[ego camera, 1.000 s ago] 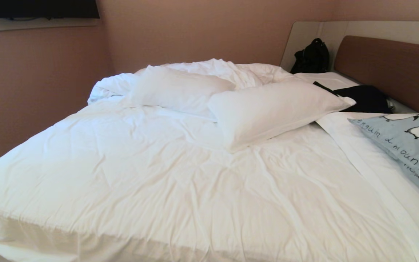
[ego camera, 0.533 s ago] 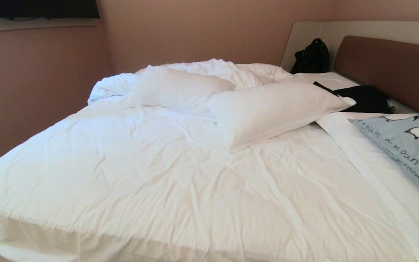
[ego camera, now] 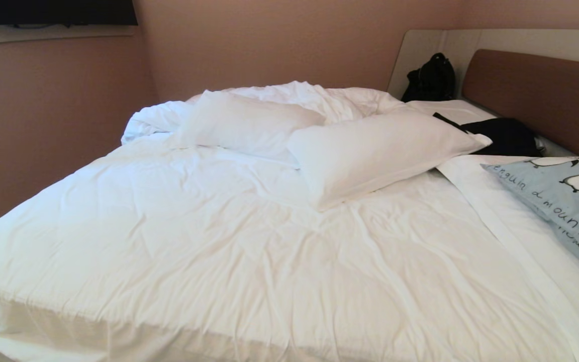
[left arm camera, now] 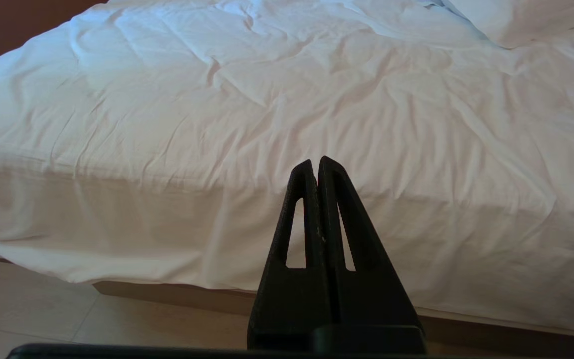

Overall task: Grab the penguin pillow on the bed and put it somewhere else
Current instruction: Pick up the pillow

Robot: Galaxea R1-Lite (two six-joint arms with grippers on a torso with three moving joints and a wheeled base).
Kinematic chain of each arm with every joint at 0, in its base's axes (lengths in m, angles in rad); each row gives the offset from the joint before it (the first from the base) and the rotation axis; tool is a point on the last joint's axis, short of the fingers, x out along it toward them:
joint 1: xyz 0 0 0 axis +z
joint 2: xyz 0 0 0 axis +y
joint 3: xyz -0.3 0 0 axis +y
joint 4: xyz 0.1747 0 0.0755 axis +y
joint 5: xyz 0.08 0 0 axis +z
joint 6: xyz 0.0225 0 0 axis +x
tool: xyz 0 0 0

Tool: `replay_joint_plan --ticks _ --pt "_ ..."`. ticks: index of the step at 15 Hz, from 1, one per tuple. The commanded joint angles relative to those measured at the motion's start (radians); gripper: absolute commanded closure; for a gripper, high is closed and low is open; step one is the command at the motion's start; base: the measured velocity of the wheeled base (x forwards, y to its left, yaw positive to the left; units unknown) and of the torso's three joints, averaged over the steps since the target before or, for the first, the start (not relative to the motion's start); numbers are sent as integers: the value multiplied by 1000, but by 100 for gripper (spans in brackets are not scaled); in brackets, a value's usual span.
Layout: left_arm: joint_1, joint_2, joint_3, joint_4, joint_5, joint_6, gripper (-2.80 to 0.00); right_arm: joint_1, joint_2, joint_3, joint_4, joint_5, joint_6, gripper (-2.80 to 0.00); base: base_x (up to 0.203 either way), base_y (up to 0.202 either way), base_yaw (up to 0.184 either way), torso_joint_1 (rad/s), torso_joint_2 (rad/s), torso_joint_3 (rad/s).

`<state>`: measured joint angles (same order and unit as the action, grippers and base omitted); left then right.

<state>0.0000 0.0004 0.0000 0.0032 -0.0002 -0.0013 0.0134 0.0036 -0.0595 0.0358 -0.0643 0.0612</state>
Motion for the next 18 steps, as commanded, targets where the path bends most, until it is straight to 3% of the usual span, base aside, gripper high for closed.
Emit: replay_joint_plan --ticks 1,18 --pt "0 0 0 0 -1 0 0 0 -1 18 -2 40 3 0 0 0 0 0 0 0" --pt "0 0 0 0 0 0 0 0 -1 27 -1 44 6 0 0 0 0 0 0 0"
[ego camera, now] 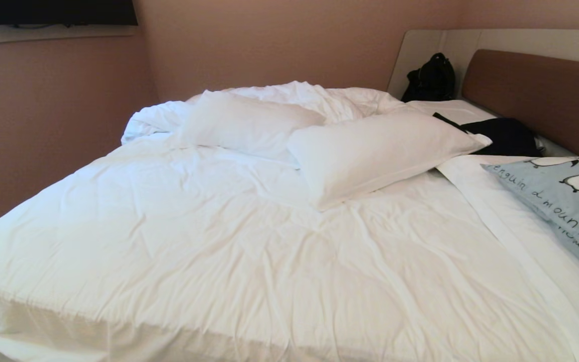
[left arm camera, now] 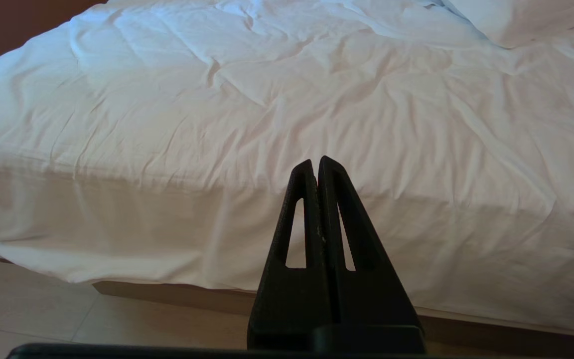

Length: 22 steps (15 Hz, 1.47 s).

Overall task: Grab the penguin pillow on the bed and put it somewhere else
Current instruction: Pick up the pillow

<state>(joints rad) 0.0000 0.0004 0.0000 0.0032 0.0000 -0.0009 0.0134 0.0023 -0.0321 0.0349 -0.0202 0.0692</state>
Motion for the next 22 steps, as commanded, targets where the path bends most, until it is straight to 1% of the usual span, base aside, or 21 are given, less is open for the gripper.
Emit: replay_joint_plan --ticks 1,6,9,10,12,14,18,21,22 --pt "0 0 0 0 0 -1 0 0 -1 -2 0 0 -2 0 0 0 0 0 0 0" --pt "0 0 0 0 0 -1 0 0 1 -17 9 0 -9 0 0 0 0 0 0 0" --pt "0 0 0 0 0 -1 0 0 13 -118 61 2 -9 0 0 0 0 0 0 0" --pt "0 0 0 0 0 -1 0 0 39 -159 87 4 -9 0 0 0 0 0 0 0" --pt "0 0 0 0 0 -1 0 0 116 -211 96 6 -9 0 0 0 0 0 0 0" --pt "0 0 0 0 0 -1 0 1 226 -261 85 5 -8 0 0 0 0 0 0 0" --pt "0 0 0 0 0 -1 0 0 585 -381 -26 -13 0 0 0 0 0 0 0 0" --pt "0 1 0 0 0 -1 0 -6 849 -516 -91 -46 29 0 0 0 0 0 0 0" --pt "0 0 0 0 0 -1 0 -21 934 -573 -102 -54 47 0 0 0 0 0 0 0"
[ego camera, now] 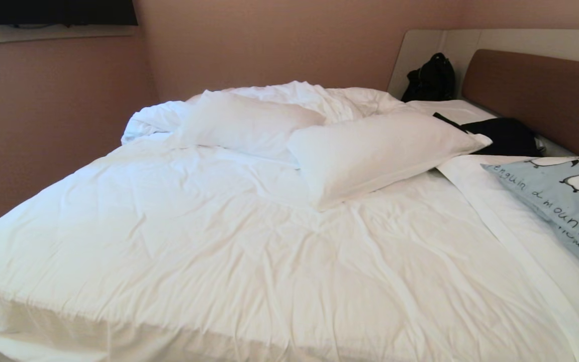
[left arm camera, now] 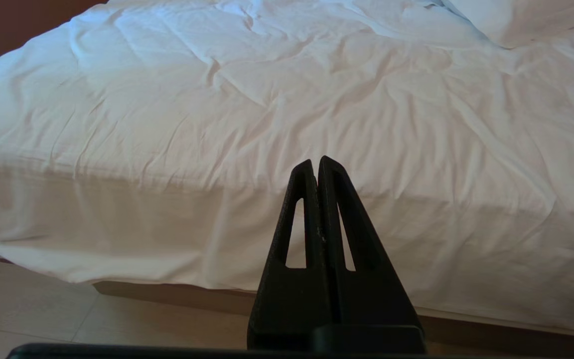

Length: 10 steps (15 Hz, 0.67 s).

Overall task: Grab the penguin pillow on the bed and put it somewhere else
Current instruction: Pick up the pillow

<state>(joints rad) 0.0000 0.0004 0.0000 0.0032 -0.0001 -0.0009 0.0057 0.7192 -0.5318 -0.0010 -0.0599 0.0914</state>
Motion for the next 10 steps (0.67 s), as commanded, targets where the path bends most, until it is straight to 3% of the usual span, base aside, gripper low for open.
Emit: replay_joint_plan --ticks 1,10 --pt "0 0 0 0 0 -1 0 -35 296 -132 -74 -19 40 0 0 0 0 0 0 0" --pt "0 0 0 0 0 -1 0 -338 1004 -627 -74 -28 69 0 0 0 0 0 0 0"
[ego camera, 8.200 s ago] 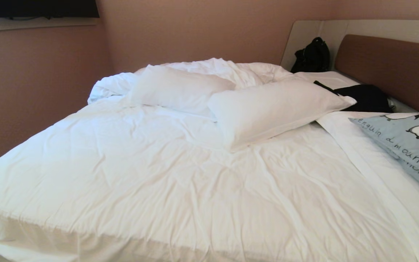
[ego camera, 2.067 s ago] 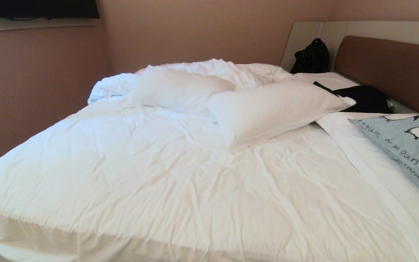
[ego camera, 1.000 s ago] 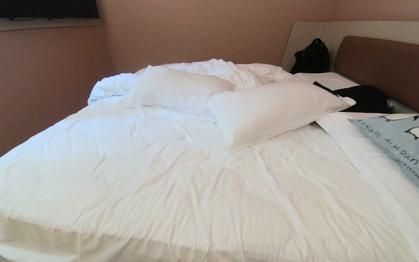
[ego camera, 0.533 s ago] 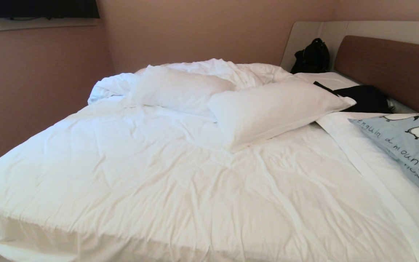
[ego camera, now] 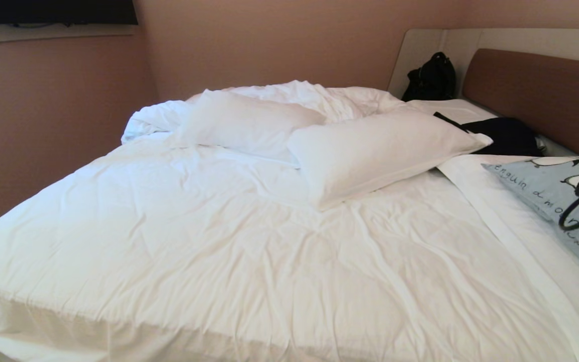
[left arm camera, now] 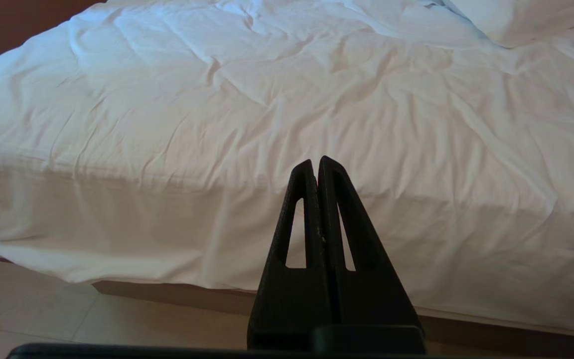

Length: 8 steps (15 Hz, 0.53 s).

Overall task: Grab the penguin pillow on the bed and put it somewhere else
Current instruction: Pick up the pillow

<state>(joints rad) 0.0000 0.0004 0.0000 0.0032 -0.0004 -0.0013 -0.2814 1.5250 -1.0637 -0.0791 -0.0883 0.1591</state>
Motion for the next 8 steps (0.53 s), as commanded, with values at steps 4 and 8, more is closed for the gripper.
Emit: replay_joint_plan --ticks 4,8 --pt "0 0 0 0 0 0 0 -146 357 -305 64 -5 5 0 0 0 0 0 0 0" --pt "0 0 0 0 -1 0 0 -234 384 -379 76 -5 1 0 0 0 0 0 0 0"
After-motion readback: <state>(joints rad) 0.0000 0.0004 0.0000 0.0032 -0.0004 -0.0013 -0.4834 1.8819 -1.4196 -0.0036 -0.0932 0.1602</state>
